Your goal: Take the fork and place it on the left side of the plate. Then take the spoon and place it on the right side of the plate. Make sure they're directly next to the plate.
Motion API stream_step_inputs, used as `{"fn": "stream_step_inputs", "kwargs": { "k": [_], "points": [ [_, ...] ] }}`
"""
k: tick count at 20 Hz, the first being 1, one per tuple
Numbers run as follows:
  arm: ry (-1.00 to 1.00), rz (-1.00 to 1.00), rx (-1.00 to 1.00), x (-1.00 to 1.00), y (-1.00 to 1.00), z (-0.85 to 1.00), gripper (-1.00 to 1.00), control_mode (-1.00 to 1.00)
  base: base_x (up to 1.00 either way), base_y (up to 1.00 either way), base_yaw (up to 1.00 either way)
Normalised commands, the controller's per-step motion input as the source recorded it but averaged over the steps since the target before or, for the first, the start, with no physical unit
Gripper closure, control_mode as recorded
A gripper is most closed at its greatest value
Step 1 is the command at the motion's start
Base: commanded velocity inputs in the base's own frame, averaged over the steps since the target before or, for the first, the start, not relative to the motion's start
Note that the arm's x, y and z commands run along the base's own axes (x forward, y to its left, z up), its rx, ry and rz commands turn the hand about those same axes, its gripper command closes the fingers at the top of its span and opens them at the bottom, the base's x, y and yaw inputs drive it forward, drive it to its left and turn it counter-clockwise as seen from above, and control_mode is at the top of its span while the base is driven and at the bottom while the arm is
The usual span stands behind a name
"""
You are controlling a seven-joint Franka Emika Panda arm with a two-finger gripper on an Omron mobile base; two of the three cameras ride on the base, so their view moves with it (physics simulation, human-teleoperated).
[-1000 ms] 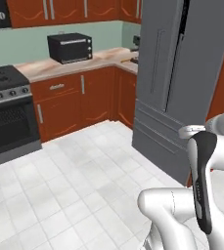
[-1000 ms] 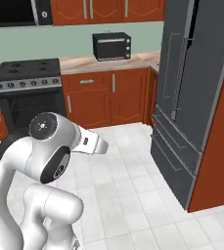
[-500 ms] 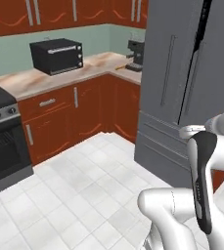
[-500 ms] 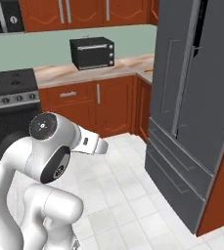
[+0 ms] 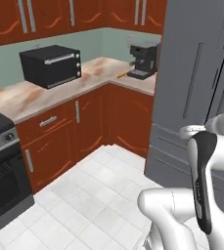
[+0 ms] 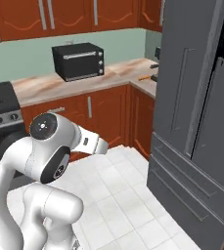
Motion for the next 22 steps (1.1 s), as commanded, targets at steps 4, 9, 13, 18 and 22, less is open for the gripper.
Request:
{"fn": "stream_step_inputs", "kwargs": {
  "k": [4, 9, 13, 18, 22],
  "points": [
    [0.0, 0.0, 0.0, 0.0, 0.0, 0.0, -1.0, 1.0, 1.0, 0.82, -0.26],
    [0.0, 0.0, 0.0, 0.0, 0.0, 0.0, -1.0, 1.0, 1.0, 0.76, -0.29],
    [0.0, 0.0, 0.0, 0.0, 0.0, 0.0, -1.0, 1.0, 1.0, 0.7, -0.31],
    [0.0, 0.0, 0.0, 0.0, 0.0, 0.0, -1.0, 1.0, 1.0, 0.52, -0.34],
    [0.0, 0.0, 0.0, 0.0, 0.0, 0.0, -1.0, 1.0, 1.0, 0.44, -0.35]
  ]
}}
